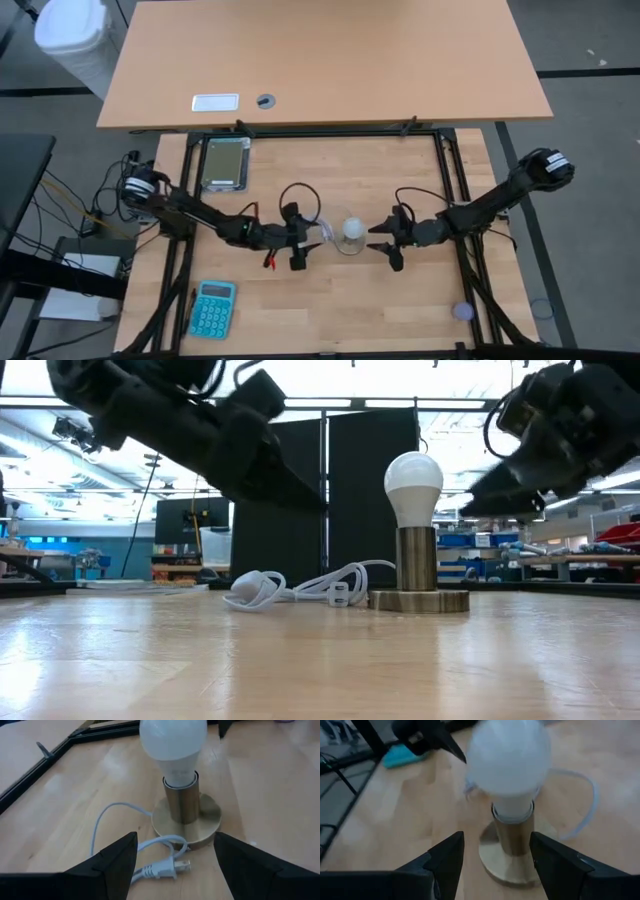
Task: Screw lightbulb
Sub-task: Insert the lightbulb into the lamp
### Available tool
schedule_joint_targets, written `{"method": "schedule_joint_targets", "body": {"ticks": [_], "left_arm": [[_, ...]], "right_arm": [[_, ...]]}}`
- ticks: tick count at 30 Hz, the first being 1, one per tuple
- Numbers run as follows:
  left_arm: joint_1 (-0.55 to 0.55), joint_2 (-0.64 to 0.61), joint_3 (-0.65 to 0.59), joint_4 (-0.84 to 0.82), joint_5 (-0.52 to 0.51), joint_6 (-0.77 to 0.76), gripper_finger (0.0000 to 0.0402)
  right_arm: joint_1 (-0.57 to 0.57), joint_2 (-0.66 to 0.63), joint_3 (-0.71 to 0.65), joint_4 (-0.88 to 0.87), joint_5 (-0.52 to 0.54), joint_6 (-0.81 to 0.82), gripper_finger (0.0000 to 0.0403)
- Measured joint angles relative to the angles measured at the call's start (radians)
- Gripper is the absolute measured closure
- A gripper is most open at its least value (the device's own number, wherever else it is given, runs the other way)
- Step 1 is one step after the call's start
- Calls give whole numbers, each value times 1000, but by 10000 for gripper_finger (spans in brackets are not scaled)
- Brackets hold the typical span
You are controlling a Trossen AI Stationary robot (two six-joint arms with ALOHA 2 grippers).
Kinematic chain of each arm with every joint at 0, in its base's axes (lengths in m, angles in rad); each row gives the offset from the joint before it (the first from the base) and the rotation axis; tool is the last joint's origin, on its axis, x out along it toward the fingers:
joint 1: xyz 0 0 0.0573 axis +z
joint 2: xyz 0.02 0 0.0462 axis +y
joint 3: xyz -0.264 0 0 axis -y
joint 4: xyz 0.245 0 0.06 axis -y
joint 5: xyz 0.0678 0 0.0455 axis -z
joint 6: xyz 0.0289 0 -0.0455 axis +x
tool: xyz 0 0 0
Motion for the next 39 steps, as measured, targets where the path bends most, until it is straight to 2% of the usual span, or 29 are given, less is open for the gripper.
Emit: {"method": "schedule_joint_targets", "body": {"ticks": [4,7,17,22,29,32,39], "left_arm": [[-1,-45,-35,4,3,-19,133],[-1,-32,-36,11,33,-42,133],[17,87,0,47,55,-115,133],[36,121,26,63,146,-183,133],[29,189,94,64,126,-154,132],[29,220,94,100,114,-153,131],[28,326,94,267,109,-150,133]], "right_arm": [[-1,-87,0,-55,18,-27,173],[-2,-119,0,-86,21,-8,173],[36,-39,32,-89,80,47,173],[55,-48,156,-379,94,75,173],[71,-54,365,-755,130,70,173],[78,-60,424,-843,129,63,173],[72,-65,449,-861,130,16,173]]}}
